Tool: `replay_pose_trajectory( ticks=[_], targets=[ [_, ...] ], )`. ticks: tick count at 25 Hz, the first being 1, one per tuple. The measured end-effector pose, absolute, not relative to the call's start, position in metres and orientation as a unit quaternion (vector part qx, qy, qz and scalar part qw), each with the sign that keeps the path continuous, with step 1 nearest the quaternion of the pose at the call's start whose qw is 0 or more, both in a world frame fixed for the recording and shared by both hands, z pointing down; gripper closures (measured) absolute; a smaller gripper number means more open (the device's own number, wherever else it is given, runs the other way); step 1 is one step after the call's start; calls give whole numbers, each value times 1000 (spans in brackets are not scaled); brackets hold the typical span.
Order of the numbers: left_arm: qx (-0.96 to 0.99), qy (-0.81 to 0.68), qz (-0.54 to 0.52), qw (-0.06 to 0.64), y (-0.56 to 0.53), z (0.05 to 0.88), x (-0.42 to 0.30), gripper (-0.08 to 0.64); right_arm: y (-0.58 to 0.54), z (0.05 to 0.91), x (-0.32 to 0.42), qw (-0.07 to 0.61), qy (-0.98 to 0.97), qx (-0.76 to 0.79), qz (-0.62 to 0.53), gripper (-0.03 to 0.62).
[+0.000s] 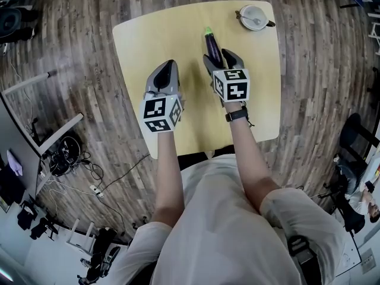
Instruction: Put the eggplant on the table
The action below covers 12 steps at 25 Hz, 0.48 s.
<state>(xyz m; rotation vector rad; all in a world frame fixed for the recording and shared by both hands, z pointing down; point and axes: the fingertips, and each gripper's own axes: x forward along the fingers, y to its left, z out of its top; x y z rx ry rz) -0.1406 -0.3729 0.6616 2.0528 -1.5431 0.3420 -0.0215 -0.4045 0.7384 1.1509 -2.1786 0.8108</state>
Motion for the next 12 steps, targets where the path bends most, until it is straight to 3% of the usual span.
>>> replay_pose_trajectory(
  ticks=[12],
  targets=[
    [771, -580, 108, 237, -341, 607, -141, 552, -372, 645, 2, 224, -807, 490, 243, 356]
  ],
)
